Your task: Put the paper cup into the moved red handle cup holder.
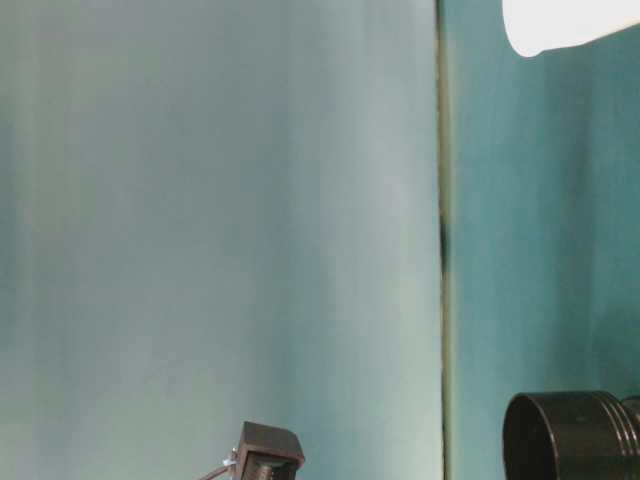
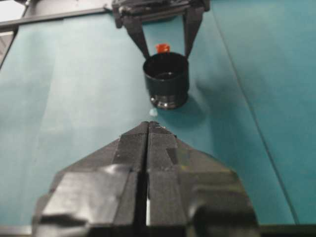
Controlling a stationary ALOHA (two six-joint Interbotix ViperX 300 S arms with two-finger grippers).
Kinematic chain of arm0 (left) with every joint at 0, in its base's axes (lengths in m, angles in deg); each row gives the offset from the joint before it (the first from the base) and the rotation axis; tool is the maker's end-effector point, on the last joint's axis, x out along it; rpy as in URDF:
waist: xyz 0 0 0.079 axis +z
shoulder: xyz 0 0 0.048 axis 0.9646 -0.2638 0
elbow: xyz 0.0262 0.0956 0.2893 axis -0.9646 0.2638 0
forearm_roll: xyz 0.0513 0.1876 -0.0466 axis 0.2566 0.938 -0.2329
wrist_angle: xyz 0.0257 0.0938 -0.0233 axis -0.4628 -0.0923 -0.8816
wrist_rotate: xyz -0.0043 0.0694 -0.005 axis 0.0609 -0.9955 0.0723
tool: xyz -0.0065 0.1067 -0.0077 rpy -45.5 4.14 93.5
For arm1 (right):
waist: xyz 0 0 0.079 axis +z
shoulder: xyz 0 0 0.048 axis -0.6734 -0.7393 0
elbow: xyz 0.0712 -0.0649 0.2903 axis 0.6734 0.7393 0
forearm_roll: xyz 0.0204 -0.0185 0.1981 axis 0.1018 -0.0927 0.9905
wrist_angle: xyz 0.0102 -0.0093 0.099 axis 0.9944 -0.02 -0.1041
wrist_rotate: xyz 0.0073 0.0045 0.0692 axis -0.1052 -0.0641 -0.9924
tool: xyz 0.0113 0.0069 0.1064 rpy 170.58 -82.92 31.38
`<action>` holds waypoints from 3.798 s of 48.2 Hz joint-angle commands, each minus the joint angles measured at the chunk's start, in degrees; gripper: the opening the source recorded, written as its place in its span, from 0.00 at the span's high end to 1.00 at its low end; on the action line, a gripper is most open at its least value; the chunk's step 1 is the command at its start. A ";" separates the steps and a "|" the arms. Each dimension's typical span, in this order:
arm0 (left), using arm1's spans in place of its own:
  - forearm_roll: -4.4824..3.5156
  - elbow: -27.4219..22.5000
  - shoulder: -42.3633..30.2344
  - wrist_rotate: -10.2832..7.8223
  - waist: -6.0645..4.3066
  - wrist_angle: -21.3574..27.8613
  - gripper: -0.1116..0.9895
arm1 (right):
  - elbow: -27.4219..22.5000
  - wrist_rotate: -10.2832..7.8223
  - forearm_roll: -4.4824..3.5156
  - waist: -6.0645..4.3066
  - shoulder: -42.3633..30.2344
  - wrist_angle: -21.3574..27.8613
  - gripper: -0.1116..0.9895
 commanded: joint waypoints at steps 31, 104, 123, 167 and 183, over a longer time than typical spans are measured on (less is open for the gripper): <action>0.09 -0.44 0.09 -0.09 0.09 -0.26 0.02 | -1.32 -0.44 0.18 -0.09 -0.35 -0.26 1.00; 0.09 -8.09 8.53 -4.04 0.00 11.95 0.65 | -1.41 -0.44 0.18 -0.09 -0.35 -0.26 1.00; 0.09 -13.36 13.36 -3.78 -0.09 23.38 0.65 | -1.32 -0.44 0.18 -0.09 -0.26 -0.26 1.00; 0.09 -34.80 -5.54 -6.33 -2.64 22.15 0.65 | -1.49 -0.35 0.09 -0.44 1.49 2.11 1.00; 0.09 -32.26 -12.04 -6.42 -4.83 16.70 0.65 | -1.41 -0.35 0.00 -1.23 1.67 2.11 1.00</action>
